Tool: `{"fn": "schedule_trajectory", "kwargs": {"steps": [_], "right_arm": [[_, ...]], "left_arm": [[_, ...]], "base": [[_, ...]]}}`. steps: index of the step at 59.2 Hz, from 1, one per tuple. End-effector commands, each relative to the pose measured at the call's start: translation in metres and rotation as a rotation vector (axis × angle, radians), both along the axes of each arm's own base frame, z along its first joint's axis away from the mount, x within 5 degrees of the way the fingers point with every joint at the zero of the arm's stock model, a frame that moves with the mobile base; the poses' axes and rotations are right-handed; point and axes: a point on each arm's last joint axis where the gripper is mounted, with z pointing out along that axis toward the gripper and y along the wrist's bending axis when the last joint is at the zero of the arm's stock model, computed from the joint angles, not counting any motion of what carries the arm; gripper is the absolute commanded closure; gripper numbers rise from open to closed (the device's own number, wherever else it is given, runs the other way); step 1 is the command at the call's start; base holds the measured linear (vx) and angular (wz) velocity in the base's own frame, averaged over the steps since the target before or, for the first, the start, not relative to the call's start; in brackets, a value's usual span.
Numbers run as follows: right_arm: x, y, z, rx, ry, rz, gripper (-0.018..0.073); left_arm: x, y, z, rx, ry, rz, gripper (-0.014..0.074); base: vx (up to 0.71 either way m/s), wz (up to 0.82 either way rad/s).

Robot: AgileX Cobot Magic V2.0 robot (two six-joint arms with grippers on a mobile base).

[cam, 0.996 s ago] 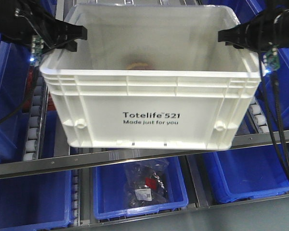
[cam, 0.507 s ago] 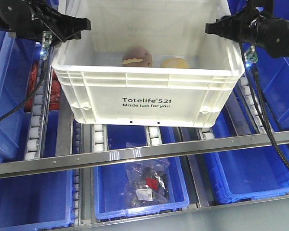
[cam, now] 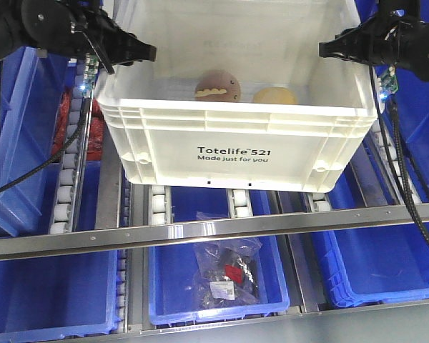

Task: Place moving items into box and shelve
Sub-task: 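Push the crate forward with both grippers onto the roller shelf, then lower the crate onto the rollers and open both grippers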

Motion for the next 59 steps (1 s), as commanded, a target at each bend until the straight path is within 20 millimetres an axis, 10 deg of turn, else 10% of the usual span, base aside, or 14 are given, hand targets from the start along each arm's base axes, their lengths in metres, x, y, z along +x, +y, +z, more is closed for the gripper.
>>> {"fn": "schedule_trajectory", "kwargs": {"steps": [1,11,35,59], "right_arm": [[-0.014,0.034,0.025,0.134,-0.013,0.034,0.0059],[-0.027,0.032,0.039,0.157,0.019,0.026,-0.0112],[-0.05,0.022,0.075,0.123,-0.041,0.033,-0.0045],[-0.054,0.016,0.064,0.073,0.08,0.023,-0.0035]], "left_arm": [[-0.031,-0.07,0.005,-0.263,0.067,-0.088,0.0069],[-0.038,-0.058,0.027,-0.216,0.008,-0.104,0.0057],[-0.054,-0.038,0.07,-0.253,-0.095,-0.092,0.0057],[-0.06,-0.035,0.07,-0.205,-0.057,-0.11,0.0058]], "base": [[0.02,0.07],[0.02,0.06],[0.0,0.02],[0.0,0.0]]}}
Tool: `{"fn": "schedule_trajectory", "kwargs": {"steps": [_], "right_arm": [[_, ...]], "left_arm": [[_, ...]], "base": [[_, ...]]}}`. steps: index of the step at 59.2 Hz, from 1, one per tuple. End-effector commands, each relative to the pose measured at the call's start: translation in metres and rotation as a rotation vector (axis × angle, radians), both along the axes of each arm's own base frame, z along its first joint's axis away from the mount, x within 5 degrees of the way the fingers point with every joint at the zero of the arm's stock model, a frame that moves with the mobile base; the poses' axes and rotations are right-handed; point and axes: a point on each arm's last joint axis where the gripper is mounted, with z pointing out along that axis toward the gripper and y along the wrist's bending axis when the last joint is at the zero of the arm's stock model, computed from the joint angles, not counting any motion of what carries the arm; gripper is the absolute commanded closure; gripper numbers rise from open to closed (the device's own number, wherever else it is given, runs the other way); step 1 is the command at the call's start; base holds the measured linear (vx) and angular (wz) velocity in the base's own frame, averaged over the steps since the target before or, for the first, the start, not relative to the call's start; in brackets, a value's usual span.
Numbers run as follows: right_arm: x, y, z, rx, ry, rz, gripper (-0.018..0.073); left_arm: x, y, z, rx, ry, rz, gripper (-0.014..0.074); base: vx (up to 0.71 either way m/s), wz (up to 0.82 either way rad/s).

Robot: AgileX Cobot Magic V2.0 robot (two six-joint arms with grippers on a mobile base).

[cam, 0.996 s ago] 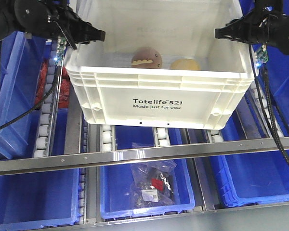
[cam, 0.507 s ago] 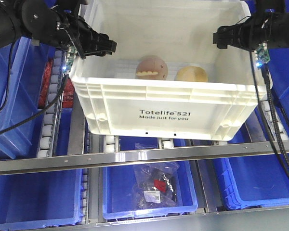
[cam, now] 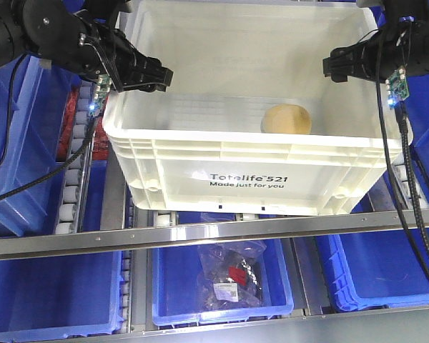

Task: Place moving items into box and shelve
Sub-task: 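Lower the crate onto the rollers and open both grippers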

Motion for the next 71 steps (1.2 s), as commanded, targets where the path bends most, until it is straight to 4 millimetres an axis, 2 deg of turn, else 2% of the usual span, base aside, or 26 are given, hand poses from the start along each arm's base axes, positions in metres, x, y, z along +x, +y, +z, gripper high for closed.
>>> {"fn": "schedule_trajectory", "kwargs": {"steps": [1,27,71], "right_arm": [[-0.009,0.015,0.04,0.089,-0.151,0.03,-0.0035],[-0.009,0.015,0.04,0.09,-0.151,0.03,-0.0035],[-0.009,0.015,0.04,0.09,-0.152,0.03,-0.0035]], "left_arm": [[-0.019,-0.025,0.053,-0.225,-0.165,-0.036,0.0058],[-0.028,-0.024,0.043,-0.159,-0.031,-0.071,0.0058],[-0.025,-0.021,0.041,-0.096,-0.064,-0.075,0.0063]], "base": [[0.0,0.0],[0.0,0.0],[0.0,0.0]]}}
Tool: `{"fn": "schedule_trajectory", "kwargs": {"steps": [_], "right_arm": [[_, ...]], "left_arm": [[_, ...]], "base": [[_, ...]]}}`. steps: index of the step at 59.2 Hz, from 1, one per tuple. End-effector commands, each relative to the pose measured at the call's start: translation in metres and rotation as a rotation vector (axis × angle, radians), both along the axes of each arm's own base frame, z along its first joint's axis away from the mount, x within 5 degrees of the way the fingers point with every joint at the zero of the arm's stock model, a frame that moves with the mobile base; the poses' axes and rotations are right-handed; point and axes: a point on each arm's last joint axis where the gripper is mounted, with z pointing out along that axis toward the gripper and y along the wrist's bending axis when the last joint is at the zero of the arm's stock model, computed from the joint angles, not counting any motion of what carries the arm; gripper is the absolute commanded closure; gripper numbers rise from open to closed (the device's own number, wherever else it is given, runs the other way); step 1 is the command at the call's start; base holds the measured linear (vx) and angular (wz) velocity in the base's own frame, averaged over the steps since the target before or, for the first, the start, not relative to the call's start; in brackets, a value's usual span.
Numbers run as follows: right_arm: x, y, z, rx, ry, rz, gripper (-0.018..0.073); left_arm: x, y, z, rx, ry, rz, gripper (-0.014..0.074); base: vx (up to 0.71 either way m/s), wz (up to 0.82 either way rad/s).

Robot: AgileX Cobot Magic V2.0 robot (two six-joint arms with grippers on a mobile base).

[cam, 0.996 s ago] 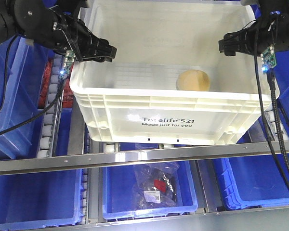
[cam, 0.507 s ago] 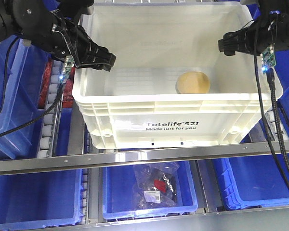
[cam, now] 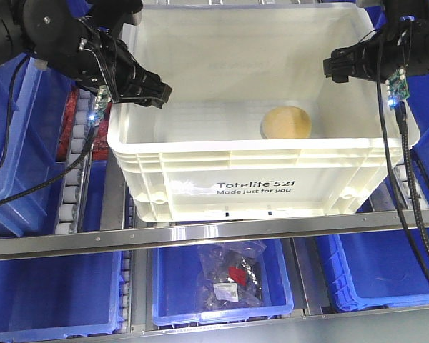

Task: Place moving items into box and shelve
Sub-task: 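Lower the crate onto the rollers and open both grippers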

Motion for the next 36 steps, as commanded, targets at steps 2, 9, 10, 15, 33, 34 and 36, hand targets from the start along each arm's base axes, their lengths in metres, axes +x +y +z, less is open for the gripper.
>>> {"fn": "schedule_trajectory", "kwargs": {"steps": [2,9,10,15,33,34,36], "right_arm": [[-0.0075,0.0154,0.0389,0.097,-0.154,0.028,-0.0035],[-0.0075,0.0154,0.0389,0.097,-0.154,0.028,-0.0035],[-0.0075,0.0154,0.0389,0.097,-0.154,0.028,-0.0035],[-0.0075,0.0154,0.0389,0.096,-0.153,0.028,-0.0035],[-0.0075,0.0154,0.0389,0.096,-0.153,0.028,-0.0035],[-0.0075,0.0154,0.0389,0.096,-0.153,0.028,-0.0035],[-0.0075,0.0154,0.0389,0.096,-0.153,0.028,-0.0035]], "left_arm": [[-0.0114,-0.0203,0.0419,-0.2,-0.133,-0.028,0.0063],[-0.0118,-0.0202,0.0414,-0.197,-0.126,-0.029,0.0063],[-0.012,-0.0202,0.0412,-0.196,-0.124,-0.03,0.0063],[-0.0121,-0.0201,0.0411,-0.195,-0.122,-0.03,0.0063],[-0.0164,-0.0202,0.046,-0.213,-0.119,-0.033,0.0054],[-0.0166,-0.0198,0.0469,-0.212,-0.124,-0.033,0.0051],[-0.0174,-0.0188,0.05,-0.212,-0.141,-0.033,0.0042]], "base": [[0.0,0.0],[0.0,0.0],[0.0,0.0],[0.0,0.0],[0.0,0.0],[0.0,0.0],[0.0,0.0]]}}
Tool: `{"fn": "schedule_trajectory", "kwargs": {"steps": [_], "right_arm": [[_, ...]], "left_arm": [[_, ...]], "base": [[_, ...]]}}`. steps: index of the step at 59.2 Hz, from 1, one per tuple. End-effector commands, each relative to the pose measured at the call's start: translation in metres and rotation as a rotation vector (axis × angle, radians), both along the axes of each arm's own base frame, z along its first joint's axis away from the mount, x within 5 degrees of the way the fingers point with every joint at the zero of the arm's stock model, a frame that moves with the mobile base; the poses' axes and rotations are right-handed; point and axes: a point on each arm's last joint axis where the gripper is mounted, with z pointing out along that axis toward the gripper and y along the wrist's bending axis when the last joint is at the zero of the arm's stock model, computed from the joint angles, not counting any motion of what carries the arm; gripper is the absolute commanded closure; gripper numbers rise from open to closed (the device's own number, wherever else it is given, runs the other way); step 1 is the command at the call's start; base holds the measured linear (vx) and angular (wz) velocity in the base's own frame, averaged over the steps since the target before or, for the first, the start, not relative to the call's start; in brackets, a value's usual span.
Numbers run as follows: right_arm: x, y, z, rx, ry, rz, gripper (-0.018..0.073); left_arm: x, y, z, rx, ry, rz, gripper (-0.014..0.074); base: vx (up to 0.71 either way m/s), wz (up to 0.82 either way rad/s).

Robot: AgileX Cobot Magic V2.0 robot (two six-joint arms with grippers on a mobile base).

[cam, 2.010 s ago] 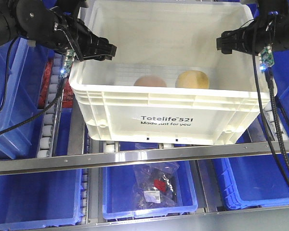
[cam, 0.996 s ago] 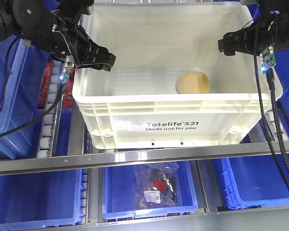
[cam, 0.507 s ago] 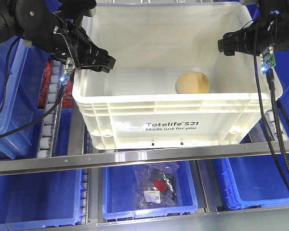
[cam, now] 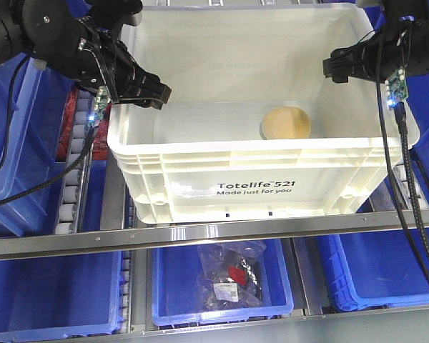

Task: Place moving items into box and shelve
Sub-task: 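Lower the crate onto the rollers and open both grippers, then withdraw the left gripper from the crate rim away from the shelf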

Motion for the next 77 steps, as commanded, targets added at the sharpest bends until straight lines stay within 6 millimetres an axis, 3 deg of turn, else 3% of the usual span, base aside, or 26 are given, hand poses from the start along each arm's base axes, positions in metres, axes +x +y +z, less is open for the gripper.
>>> {"fn": "schedule_trajectory", "kwargs": {"steps": [1,18,29,36,45,54,77], "right_arm": [[-0.007,0.015,0.039,0.097,-0.154,0.027,-0.0035],[-0.007,0.015,0.039,0.097,-0.153,0.027,-0.0035],[-0.007,0.015,0.039,0.096,-0.153,0.027,-0.0035],[-0.007,0.015,0.039,0.097,-0.154,0.027,-0.0035],[-0.007,0.015,0.039,0.097,-0.154,0.027,-0.0035],[-0.007,0.015,0.039,0.097,-0.154,0.027,-0.0035],[-0.007,0.015,0.039,0.097,-0.154,0.027,-0.0035]], "left_arm": [[-0.014,-0.019,0.048,-0.213,-0.157,-0.029,0.0038],[-0.027,-0.012,0.074,-0.224,-0.256,-0.06,-0.0057],[-0.037,-0.006,0.087,-0.233,-0.288,-0.063,-0.0064],[-0.045,-0.002,0.079,-0.213,-0.249,-0.066,-0.0064],[-0.059,0.007,0.053,-0.205,-0.237,-0.047,-0.0064],[-0.087,0.022,0.048,-0.25,-0.267,-0.026,-0.0064],[-0.168,0.07,0.066,-0.295,-0.461,-0.029,-0.0054]], "base": [[0.0,0.0],[0.0,0.0],[0.0,0.0],[0.0,0.0],[0.0,0.0],[0.0,0.0],[0.0,0.0]]}}
